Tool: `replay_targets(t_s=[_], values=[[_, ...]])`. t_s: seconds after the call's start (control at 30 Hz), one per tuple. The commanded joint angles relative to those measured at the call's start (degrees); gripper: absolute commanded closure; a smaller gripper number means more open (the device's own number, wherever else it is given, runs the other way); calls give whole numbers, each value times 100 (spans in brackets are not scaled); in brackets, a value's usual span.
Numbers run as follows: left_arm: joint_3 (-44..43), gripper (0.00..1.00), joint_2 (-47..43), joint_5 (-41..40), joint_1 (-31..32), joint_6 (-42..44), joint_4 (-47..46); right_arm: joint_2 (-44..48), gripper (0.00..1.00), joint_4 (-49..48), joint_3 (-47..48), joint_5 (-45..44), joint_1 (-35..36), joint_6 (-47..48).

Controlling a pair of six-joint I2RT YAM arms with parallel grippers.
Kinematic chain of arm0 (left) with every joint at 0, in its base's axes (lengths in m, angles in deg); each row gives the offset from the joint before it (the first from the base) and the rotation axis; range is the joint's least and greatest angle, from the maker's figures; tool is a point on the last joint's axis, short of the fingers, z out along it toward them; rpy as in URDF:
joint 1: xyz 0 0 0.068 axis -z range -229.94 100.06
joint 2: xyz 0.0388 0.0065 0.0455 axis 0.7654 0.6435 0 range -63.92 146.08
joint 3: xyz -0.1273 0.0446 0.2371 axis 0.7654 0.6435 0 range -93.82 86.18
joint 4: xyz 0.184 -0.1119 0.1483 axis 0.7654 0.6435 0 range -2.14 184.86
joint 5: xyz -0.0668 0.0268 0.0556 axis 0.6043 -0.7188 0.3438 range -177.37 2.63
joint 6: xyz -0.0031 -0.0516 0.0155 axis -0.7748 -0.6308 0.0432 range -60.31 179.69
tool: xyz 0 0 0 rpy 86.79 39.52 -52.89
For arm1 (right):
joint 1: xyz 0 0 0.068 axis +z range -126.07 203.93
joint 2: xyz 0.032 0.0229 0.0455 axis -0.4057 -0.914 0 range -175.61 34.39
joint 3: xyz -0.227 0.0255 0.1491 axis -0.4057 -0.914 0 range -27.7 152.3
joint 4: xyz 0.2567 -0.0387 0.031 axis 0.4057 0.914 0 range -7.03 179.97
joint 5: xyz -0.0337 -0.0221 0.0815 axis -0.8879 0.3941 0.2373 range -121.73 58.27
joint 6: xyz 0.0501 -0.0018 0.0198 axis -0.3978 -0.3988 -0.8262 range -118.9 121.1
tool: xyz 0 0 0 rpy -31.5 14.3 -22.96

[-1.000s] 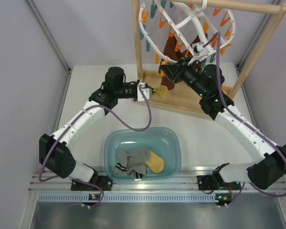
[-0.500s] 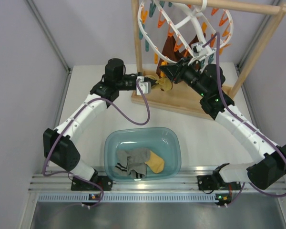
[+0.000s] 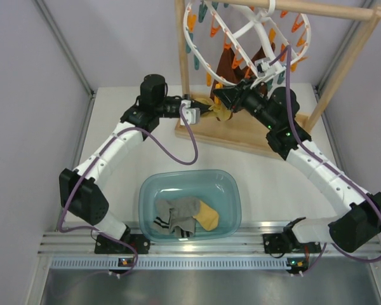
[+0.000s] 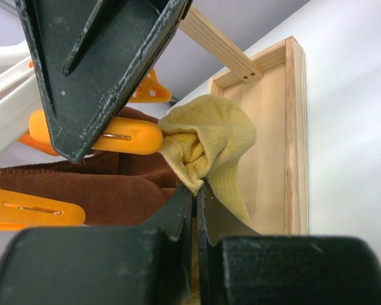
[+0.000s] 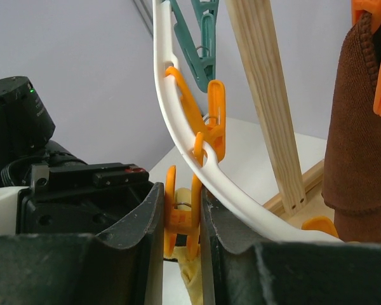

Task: Clip the socks to the hanger
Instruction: Clamp the sock onto the hanger.

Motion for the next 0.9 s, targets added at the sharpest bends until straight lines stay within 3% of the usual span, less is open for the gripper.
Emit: replay_targets(t_s=[0.0, 0.5, 0.87], values=[[-255, 100, -46, 445, -19, 302, 128, 6, 100, -629, -1, 470, -58, 87], [-484, 100, 33, 700, -2, 715, 901, -38, 100, -805, 26, 646, -146, 78], [-800, 100, 315, 673, 16, 733, 726, -47, 100, -770, 26, 1120, -216, -71]])
